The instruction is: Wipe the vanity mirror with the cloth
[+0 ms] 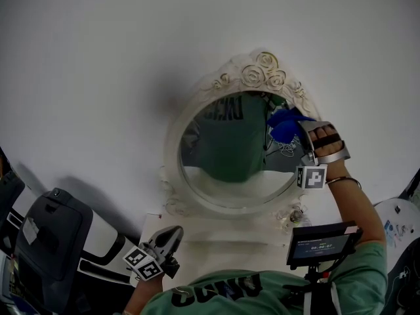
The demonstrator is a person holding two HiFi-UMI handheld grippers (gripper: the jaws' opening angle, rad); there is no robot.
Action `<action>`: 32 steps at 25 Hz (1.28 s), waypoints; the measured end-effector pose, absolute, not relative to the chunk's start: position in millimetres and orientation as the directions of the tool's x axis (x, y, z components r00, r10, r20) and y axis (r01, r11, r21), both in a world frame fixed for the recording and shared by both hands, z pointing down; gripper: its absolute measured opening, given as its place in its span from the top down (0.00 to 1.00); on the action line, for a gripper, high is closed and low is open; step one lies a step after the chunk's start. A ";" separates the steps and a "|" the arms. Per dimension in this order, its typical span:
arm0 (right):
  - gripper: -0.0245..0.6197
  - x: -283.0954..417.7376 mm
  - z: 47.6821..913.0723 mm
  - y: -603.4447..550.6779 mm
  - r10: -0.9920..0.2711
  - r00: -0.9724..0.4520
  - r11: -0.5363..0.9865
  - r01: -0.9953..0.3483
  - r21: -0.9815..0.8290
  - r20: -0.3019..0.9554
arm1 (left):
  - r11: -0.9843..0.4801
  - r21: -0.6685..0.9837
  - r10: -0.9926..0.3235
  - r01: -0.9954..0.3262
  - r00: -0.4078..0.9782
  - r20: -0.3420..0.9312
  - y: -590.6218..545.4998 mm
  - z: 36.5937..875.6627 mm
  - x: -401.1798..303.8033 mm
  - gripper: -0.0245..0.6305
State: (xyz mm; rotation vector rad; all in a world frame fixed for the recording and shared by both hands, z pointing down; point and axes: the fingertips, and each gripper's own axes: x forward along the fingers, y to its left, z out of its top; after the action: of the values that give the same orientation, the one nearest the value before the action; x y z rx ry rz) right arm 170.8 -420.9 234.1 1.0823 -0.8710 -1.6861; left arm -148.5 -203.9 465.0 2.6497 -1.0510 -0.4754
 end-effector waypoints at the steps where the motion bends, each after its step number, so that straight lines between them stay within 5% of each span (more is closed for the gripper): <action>1: 0.89 169.9 233.3 -421.0 -0.944 -0.180 -0.323 0.313 0.893 -0.278 | -0.709 0.345 -0.697 -0.615 0.687 -0.207 -203.7 464.7 -148.4 0.96; 7: 0.89 143.3 233.8 -410.1 -0.941 -0.216 -0.313 0.271 0.910 -0.259 | -0.696 0.346 -0.711 -0.630 0.671 -0.209 -200.2 463.4 -157.0 0.96; 14: 0.89 -16.9 266.3 -391.5 -0.839 -0.510 -0.349 0.240 0.906 -0.188 | -0.671 0.357 -0.736 -0.649 0.640 -0.220 -191.4 466.8 -170.7 0.96; 20: 0.89 -116.9 279.3 -399.1 -0.771 -0.618 -0.382 0.257 0.888 -0.154 | -0.638 0.357 -0.768 -0.683 0.602 -0.220 -180.3 469.5 -188.9 0.96; 32: 0.89 -112.8 292.8 -418.4 -0.809 -0.581 -0.315 0.298 0.901 -0.091 | -0.621 0.367 -0.781 -0.693 0.586 -0.215 -175.7 474.6 -199.1 0.96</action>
State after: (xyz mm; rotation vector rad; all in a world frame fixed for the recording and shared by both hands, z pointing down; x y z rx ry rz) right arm -112.8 -418.4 292.8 0.7168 -1.1811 -1.9602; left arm -199.1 -175.7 474.6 2.5732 -1.2185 -0.5247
